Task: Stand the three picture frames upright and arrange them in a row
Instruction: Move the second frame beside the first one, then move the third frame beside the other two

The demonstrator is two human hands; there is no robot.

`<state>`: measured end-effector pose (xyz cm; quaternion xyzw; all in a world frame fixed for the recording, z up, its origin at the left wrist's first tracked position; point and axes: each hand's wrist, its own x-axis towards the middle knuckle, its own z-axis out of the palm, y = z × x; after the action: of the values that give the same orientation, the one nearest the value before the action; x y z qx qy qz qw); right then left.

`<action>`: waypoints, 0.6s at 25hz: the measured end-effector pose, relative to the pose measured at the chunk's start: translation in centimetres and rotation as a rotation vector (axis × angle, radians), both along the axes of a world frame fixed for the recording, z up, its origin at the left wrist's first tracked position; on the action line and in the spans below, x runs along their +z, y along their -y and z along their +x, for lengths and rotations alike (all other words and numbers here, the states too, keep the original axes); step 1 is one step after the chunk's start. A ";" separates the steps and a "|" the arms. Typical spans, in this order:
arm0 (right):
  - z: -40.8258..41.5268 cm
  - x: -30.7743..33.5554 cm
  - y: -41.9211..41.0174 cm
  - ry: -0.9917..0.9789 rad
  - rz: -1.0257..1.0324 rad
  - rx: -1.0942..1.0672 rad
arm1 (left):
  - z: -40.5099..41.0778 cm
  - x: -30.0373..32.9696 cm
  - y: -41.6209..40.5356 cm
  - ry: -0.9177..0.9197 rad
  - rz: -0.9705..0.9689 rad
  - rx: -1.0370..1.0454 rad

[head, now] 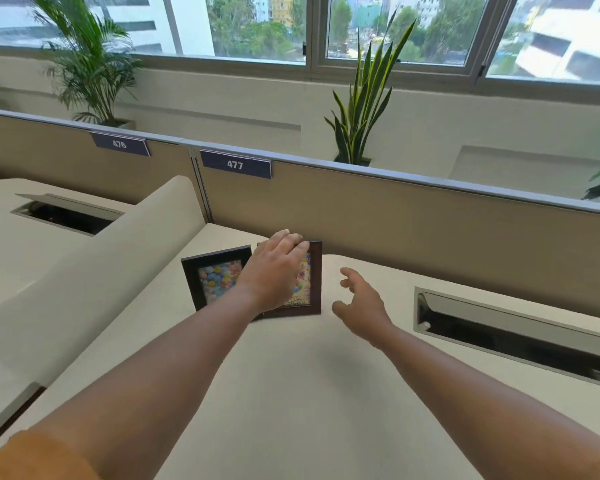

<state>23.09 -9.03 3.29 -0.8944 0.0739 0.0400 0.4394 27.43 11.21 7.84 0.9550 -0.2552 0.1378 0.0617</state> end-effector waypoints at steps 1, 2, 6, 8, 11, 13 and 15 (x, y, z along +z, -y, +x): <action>-1.6 1.7 0.6 0.031 -0.117 0.013 | -1.4 0.6 1.1 -0.001 -0.022 -0.005; -3.0 3.2 1.2 0.063 -0.235 0.037 | -2.7 1.2 2.3 -0.004 -0.045 -0.011; -10.2 8.7 6.1 0.107 -0.553 0.107 | -9.3 3.3 9.4 -0.099 -0.170 -0.110; -14.3 10.1 9.5 0.039 -0.633 0.106 | -12.8 3.8 13.2 -0.211 -0.193 -0.186; -20.6 10.5 15.1 -0.069 -0.591 0.031 | -18.1 4.4 19.0 -0.422 -0.164 -0.346; -24.6 10.1 18.8 -0.104 -0.585 -0.043 | -21.6 4.8 22.8 -0.565 -0.120 -0.456; -28.0 9.0 22.1 -0.122 -0.579 -0.119 | -24.8 4.9 26.1 -0.678 -0.075 -0.550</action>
<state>-4.96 -31.11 12.27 -0.9725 0.1610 0.0450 0.1624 2.61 -14.94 12.71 0.8398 -0.4602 -0.1959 0.2112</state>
